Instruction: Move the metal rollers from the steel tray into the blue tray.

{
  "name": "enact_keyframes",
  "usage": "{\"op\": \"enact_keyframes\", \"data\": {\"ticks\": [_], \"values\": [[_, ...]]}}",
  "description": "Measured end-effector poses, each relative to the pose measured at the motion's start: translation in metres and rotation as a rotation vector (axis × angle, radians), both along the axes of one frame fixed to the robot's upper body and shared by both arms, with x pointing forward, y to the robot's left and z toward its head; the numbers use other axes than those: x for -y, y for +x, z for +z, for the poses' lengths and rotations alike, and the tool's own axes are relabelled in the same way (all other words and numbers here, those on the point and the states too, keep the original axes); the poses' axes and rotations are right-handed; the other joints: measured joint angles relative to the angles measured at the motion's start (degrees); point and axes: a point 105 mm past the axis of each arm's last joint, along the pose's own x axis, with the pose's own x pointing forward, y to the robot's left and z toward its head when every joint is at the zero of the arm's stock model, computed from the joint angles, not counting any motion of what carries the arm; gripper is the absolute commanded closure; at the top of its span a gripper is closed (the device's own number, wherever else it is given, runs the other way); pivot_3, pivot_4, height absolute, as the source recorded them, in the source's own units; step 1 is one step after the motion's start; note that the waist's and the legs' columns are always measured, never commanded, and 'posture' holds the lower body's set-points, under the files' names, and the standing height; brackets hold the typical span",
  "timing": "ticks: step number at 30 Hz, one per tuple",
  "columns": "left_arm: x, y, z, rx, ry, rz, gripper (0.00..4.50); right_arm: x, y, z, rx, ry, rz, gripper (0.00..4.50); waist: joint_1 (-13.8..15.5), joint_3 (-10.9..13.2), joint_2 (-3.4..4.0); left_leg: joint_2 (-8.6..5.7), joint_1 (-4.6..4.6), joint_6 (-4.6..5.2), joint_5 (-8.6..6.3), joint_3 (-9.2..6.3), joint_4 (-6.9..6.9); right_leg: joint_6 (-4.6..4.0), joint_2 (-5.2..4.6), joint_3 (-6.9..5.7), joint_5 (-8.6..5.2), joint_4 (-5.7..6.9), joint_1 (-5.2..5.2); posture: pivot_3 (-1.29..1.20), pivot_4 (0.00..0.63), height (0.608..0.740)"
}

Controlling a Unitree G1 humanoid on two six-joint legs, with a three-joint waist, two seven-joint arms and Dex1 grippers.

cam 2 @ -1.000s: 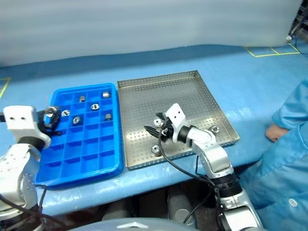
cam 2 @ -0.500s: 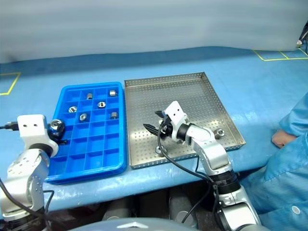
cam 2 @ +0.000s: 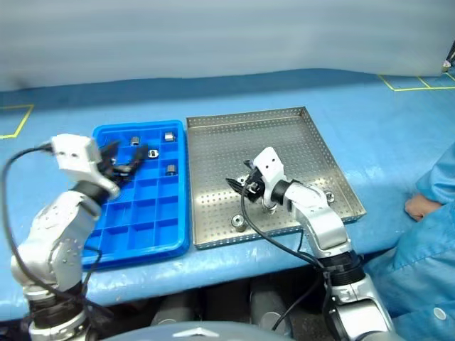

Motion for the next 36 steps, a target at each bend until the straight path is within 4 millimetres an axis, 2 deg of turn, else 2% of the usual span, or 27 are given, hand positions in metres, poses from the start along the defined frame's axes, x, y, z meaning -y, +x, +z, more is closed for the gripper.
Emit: {"op": "enact_keyframes", "data": {"ticks": [2, 3, 4, 7, 11, 14, 19, 23, 28, 35, 36], "values": [[0.039, -0.003, -0.003, -0.019, 0.047, -0.217, 0.88, 0.012, -0.005, 0.002, 0.004, -0.043, 0.007, 0.76, -0.3, 0.0, 0.02, -0.01, -0.11, 0.01, 0.0, -0.03, -0.02, 0.1, 0.03, 0.0, 0.05, -0.08, -0.07, -0.13, 0.15, 0.74], [0.051, -0.005, -0.008, -0.04, 0.074, -0.286, 0.88, 0.018, -0.009, 0.002, 0.006, -0.062, 0.012, 0.76, -0.6, 0.0, 0.03, 0.0, -0.13, 0.01, -0.01, -0.06, -0.04, 0.15, 0.06, -0.01, 0.07, -0.11, -0.08, -0.15, 0.15, 0.74], [0.062, -0.007, -0.016, -0.077, 0.107, -0.354, 0.88, 0.023, -0.012, 0.004, 0.012, -0.078, 0.011, 0.76, -1.1, 0.0, 0.04, 0.04, -0.14, 0.02, -0.01, -0.06, -0.05, 0.15, 0.1, 0.0, 0.07, -0.13, -0.1, -0.16, 0.15, 0.74], [0.075, -0.014, -0.034, -0.156, 0.163, -0.471, 0.88, 0.038, -0.011, 0.006, 0.017, -0.096, -0.05, 0.76, -2.7, 0.0, 0.06, 0.12, -0.17, 0.02, -0.01, -0.09, -0.08, 0.19, 0.19, -0.02, 0.07, -0.11, -0.15, -0.18, 0.15, 0.74], [0.077, -0.018, -0.052, -0.241, 0.201, -0.531, 0.88, 0.057, -0.01, 0.009, 0.036, -0.119, -0.148, 0.76, -3.9, 0.0, 0.07, 0.12, -0.17, 0.02, -0.01, -0.13, -0.05, 0.37, 0.2, -0.02, -0.09, -0.06, -0.15, -0.2, 0.15, 0.74], [0.079, -0.022, -0.063, -0.292, 0.217, -0.583, 0.88, 0.061, -0.012, 0.007, 0.029, -0.123, -0.164, 0.76, -4.4, 0.0, 0.07, 0.12, -0.17, 0.02, -0.01, -0.13, -0.04, 0.36, 0.19, 0.03, -0.11, -0.09, -0.15, -0.21, 0.15, 0.74], [0.085, -0.031, -0.085, -0.381, 0.237, -0.657, 0.88, 0.06, -0.014, 0.008, 0.039, -0.122, -0.171, 0.76, -5.2, 0.0, 0.07, 0.08, -0.19, 0.02, -0.01, -0.19, -0.01, 0.36, 0.13, 0.09, -0.11, -0.12, -0.15, -0.21, 0.15, 0.74], [0.083, -0.03, -0.089, -0.4, 0.235, -0.65, 0.88, 0.06, -0.015, 0.008, 0.039, -0.122, -0.173, 0.76, -5.5, 0.0, 0.07, 0.07, -0.2, 0.02, -0.01, -0.2, 0.01, 0.37, 0.12, 0.09, -0.11, -0.12, -0.15, -0.21, 0.15, 0.74], [0.084, -0.033, -0.105, -0.455, 0.247, -0.653, 0.88, 0.06, -0.014, 0.008, 0.04, -0.119, -0.176, 0.76, -5.9, 0.0, 0.07, 0.06, -0.2, 0.03, -0.01, -0.22, 0.0, 0.38, 0.12, 0.09, -0.1, -0.12, -0.15, -0.21, 0.15, 0.74], [0.092, -0.035, -0.112, -0.456, 0.264, -0.686, 0.88, 0.057, -0.015, 0.007, 0.038, -0.11, -0.17, 0.76, -6.4, 0.0, 0.17, 0.05, -0.14, 0.03, -0.01, -0.22, 0.0, 0.38, 0.11, 0.09, -0.1, -0.11, -0.1, -0.22, 0.15, 0.74], [0.091, -0.035, -0.118, -0.479, 0.27, -0.683, 0.88, 0.056, -0.015, 0.006, 0.038, -0.111, -0.168, 0.76, -6.6, -0.1, 0.2, 0.06, -0.12, 0.03, -0.01, -0.2, 0.0, 0.38, 0.12, 0.12, -0.1, -0.1, -0.1, -0.22, 0.15, 0.74]]}}
